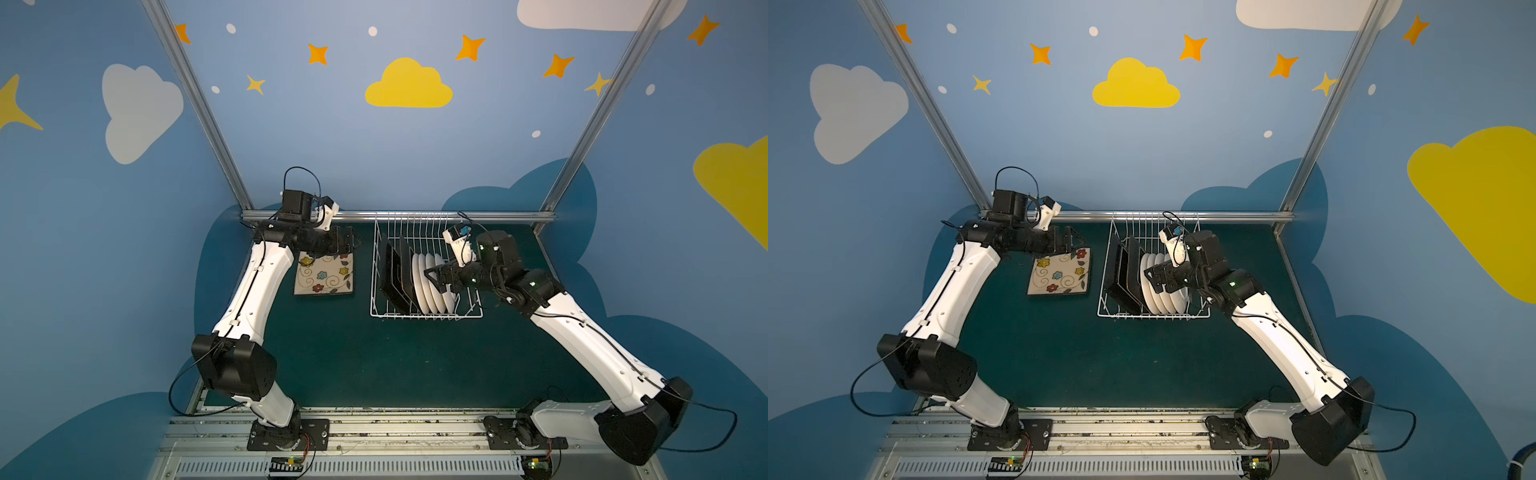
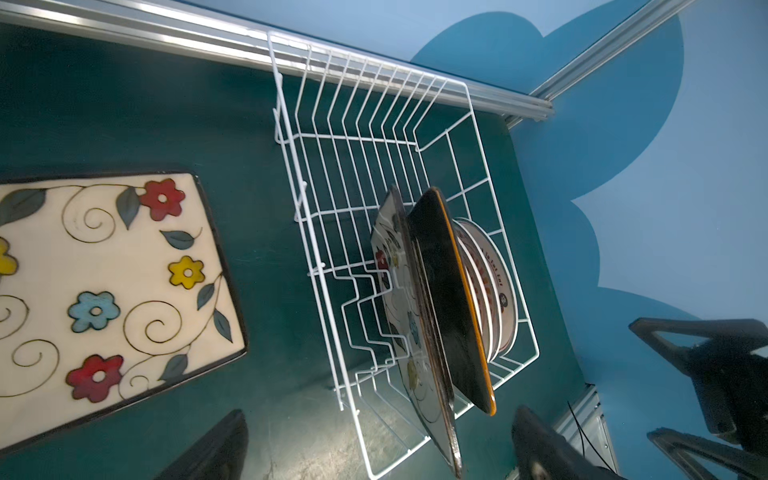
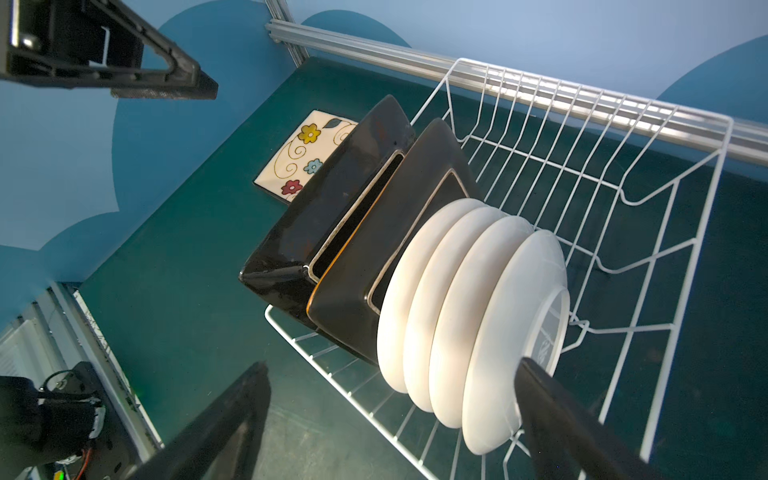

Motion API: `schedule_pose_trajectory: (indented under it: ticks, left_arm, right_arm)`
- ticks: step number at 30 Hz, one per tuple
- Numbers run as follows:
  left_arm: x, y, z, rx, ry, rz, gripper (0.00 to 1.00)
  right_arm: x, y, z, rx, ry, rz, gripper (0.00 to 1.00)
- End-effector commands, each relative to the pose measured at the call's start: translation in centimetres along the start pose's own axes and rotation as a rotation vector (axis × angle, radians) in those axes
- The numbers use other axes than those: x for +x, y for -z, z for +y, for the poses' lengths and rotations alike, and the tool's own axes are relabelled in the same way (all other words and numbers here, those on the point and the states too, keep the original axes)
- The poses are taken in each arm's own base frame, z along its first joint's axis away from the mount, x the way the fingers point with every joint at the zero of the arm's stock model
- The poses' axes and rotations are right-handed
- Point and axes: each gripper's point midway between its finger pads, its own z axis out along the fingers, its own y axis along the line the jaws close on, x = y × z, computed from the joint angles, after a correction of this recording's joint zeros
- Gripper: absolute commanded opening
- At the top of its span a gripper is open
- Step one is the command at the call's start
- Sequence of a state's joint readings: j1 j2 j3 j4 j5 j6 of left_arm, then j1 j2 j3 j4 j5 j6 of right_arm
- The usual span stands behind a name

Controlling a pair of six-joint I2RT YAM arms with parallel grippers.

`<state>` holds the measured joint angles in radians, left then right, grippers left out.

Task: Unload the plates from the dish rack
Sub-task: 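Open the left gripper and lift it off the flower plate, then reach the left gripper to the outermost dark square plate in the rack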

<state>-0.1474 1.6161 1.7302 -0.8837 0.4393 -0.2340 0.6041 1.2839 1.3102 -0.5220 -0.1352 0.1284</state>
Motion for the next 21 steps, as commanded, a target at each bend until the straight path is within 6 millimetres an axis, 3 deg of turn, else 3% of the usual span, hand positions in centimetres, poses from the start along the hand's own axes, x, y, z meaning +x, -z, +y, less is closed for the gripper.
schedule_pose_trajectory:
  ticks: [1, 8, 16, 21]
  left_arm:
    - [0.8, -0.5, -0.4, -0.033, 0.043, -0.003, 0.97]
    - [3.4, -4.1, -1.4, -0.048, 0.067, 0.093, 0.89]
    - [4.3, -7.9, -2.7, -0.015, 0.076, 0.152, 0.78]
    - [4.8, -10.0, -2.3, -0.025, 0.106, 0.177, 0.71]
  right_arm:
    - [0.6, 0.8, 0.2, -0.024, -0.055, 0.007, 0.91]
    - [0.7, 1.2, -0.6, -0.007, -0.090, 0.000, 0.91]
    - [0.9, 1.6, -1.2, 0.016, -0.113, -0.018, 0.91]
    - [1.0, 1.6, -1.4, 0.020, -0.114, -0.033, 0.91]
